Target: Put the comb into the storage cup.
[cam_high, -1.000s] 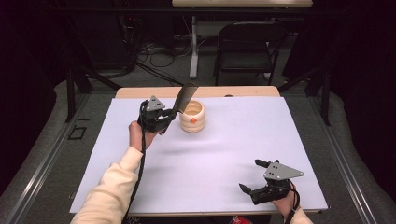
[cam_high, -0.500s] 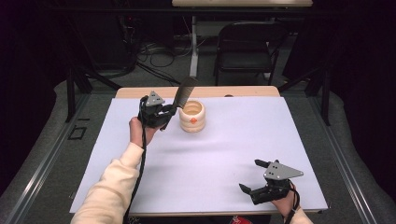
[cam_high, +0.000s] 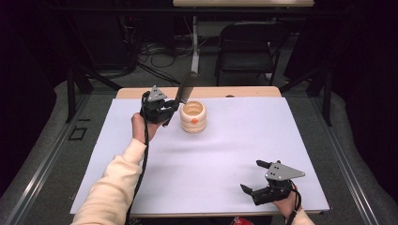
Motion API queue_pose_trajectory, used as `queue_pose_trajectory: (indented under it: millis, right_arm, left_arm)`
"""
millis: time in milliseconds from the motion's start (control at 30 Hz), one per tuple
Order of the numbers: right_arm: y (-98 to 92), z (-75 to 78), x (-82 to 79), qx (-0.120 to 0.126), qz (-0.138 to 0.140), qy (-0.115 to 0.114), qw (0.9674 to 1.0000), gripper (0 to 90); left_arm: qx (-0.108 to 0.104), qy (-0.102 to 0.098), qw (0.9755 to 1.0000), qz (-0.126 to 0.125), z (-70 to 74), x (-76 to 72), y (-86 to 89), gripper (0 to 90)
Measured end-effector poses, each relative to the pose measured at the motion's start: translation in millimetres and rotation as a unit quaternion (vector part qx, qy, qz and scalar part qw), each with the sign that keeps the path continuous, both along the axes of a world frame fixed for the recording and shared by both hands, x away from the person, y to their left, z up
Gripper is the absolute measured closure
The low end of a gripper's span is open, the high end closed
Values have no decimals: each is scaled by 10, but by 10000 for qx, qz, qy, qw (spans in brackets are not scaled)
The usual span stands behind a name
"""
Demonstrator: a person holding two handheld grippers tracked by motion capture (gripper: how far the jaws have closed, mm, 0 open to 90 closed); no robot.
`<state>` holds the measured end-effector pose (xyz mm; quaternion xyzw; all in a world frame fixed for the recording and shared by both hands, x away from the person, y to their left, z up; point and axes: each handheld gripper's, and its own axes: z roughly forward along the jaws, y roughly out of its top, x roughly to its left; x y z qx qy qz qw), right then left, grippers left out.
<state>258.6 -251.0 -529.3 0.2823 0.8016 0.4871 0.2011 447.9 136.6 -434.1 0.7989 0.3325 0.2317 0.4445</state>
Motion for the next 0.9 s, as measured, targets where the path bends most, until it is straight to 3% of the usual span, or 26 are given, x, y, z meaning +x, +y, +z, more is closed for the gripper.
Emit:
queue_pose_trajectory:
  millis: [900]
  right_arm:
    - [-1,-3,2,1,13,16,10000,0]
  left_arm:
    - [-142,-107,9998,76,84,135,-98,724]
